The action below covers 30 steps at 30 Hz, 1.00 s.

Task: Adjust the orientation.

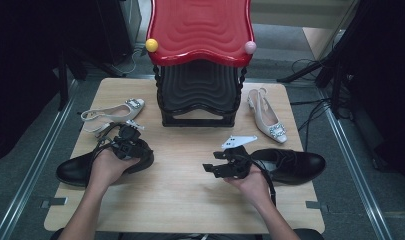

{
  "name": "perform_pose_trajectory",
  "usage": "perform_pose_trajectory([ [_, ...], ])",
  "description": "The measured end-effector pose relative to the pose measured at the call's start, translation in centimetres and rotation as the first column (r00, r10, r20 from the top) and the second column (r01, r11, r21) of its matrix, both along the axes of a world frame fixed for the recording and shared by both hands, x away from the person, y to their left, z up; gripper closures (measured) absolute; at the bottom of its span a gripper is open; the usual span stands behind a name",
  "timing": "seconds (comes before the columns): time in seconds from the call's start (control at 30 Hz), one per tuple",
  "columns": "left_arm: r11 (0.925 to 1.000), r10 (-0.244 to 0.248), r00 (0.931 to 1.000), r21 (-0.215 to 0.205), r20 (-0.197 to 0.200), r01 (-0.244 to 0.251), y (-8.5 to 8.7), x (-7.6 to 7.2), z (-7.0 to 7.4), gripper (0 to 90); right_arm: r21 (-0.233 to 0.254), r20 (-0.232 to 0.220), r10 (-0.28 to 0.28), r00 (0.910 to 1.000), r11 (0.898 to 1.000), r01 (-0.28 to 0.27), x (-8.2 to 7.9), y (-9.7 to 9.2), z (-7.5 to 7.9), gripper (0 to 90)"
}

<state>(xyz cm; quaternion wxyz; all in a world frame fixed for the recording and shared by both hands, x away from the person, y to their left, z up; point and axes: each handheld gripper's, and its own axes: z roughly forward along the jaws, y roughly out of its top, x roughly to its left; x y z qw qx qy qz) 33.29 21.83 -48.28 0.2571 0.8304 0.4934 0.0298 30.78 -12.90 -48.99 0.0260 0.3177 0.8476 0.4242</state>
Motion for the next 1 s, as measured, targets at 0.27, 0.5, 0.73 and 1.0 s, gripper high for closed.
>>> perform_pose_trajectory([
  [0.27, 0.9978, 0.024, 0.9996, -0.061, -0.014, -0.025, 0.8, -0.2, 0.5, 70.9, 0.008, 0.001, 0.009, 1.0, 1.0, -0.009, 0.1, 0.2, 0.2, 38.2],
  [0.5, 0.9961, 0.026, 0.9996, -0.085, 0.007, -0.025, 0.9, -1.5, 2.1, 78.1, 0.01, -0.014, 0.014, 0.9998, 1.0, -0.014, 0.5, 0.6, 0.3, 38.5],
  [0.73, 0.9961, 0.025, 0.9996, -0.085, 0.009, -0.024, 0.3, -3.0, 4.1, 82.1, 0.002, -0.025, 0.051, 0.9984, 0.999, -0.051, 0.5, 1.7, 0.4, 38.3],
  [1.0, 0.9833, 0.004, 0.999, -0.182, -0.044, -0.012, -0.4, -3.3, 5.6, 83.6, 0.018, -0.033, 0.067, 0.9972, 0.998, -0.067, 0.7, 2.0, 0.5, 38.5],
])
